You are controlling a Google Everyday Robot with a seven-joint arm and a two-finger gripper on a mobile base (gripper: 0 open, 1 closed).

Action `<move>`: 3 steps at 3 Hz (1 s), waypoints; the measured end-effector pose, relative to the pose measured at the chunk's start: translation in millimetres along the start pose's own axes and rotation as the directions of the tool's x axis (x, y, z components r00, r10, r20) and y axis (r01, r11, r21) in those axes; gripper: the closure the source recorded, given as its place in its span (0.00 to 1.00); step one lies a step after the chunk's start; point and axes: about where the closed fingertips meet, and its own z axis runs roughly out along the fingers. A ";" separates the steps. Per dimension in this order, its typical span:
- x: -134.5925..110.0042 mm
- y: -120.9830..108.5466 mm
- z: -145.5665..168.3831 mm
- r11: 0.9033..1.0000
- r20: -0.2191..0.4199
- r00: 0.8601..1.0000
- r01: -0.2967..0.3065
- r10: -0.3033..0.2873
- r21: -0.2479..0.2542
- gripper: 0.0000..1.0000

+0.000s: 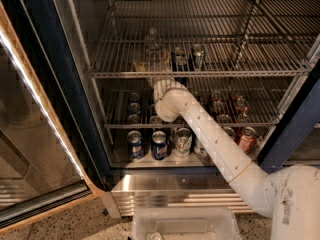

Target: Pick water bottle from middle shelf of fridge

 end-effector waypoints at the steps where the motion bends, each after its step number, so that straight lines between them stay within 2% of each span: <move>1: 1.4 -3.9 3.8 1.000 0.000 1.000 0.000 0.000 0.014 0.26; 2: 7.7 -14.3 34.2 0.999 -0.011 1.000 -0.002 0.002 0.038 0.26; 3: 9.4 -15.6 36.9 0.999 -0.017 1.000 -0.002 0.002 0.039 0.27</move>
Offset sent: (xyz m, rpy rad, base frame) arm 0.0140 -0.0114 -0.0051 -0.0024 0.0057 -0.0438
